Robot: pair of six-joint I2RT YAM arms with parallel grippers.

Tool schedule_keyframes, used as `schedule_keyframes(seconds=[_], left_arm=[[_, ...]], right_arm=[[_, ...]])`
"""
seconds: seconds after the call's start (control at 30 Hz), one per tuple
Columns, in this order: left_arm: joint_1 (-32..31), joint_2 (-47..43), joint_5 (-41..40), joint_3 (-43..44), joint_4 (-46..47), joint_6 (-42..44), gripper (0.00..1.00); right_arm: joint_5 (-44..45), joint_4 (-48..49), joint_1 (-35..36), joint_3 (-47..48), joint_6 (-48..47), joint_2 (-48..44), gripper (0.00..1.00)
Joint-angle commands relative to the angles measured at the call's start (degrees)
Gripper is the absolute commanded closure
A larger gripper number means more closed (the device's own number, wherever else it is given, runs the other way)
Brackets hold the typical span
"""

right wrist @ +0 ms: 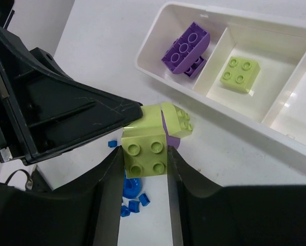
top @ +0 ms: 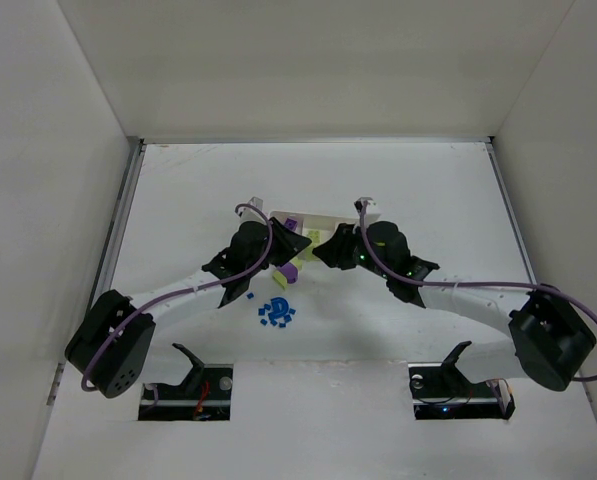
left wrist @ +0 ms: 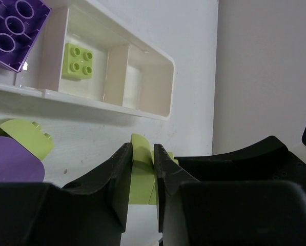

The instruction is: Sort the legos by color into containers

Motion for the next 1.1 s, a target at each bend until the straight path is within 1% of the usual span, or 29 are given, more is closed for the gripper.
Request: schedule_keyframes(seconds=[0.0, 0.07, 0.23, 0.43, 0.57, 0.73, 0.87, 0.97, 1.03, 1.07], left_arm=[[0.2, -1.8, 0.6, -0.5, 1.3, 0.6, 0.96], [0.6, -2.2, 0.6, -0.8, 1.3, 0.6, 0.96], [2.0, -3.1, 0.8, -1.9, 1.3, 0.9, 0.96], [2.0, -3.2, 0.8, -1.9, 1.3, 0.9, 0.96], [2.8, -4.0, 1.0, -2.0, 1.3, 0.9, 0.96], [3.9, -6.7, 0.7, -1.9, -0.1, 2.1, 0.96], [4.2, -9.0, -0.6, -2.0, -1.1, 3.7, 0.95], [4.3, -9.3, -1.4, -1.6, -1.7, 4.7, 0.95], [4.3, -9.2, -1.9, -1.3, -1.7, 5.1, 0.95], [4.3, -9.0, -2.2, -1.1, -1.7, 5.5, 0.95]], right_arm=[[-0.7, 2.0, -0.4, 0.9, 0.1, 0.2, 0.67], [-1.2, 2.5, -1.0, 0.3, 0.6, -0.9, 0.69], [-5.2, 4.3, -4.2, -1.1, 2.4, -4.4, 0.69], [-8.5, 6.9, -7.1, -2.4, 5.2, -4.8, 0.69], [-7.7, 6.5, -8.0, -2.1, 5.0, -4.9, 0.69], [-3.5, 3.8, -8.0, 1.6, 2.3, -0.8, 0.69], [1.3, 1.2, -8.0, 6.4, 0.6, 5.5, 0.68], [2.0, 0.5, -8.0, 9.4, 0.7, 9.8, 0.67], [2.5, 0.5, -8.0, 10.7, 0.8, 11.4, 0.64], [3.2, 0.8, -8.0, 11.1, 0.8, 12.0, 0.6]])
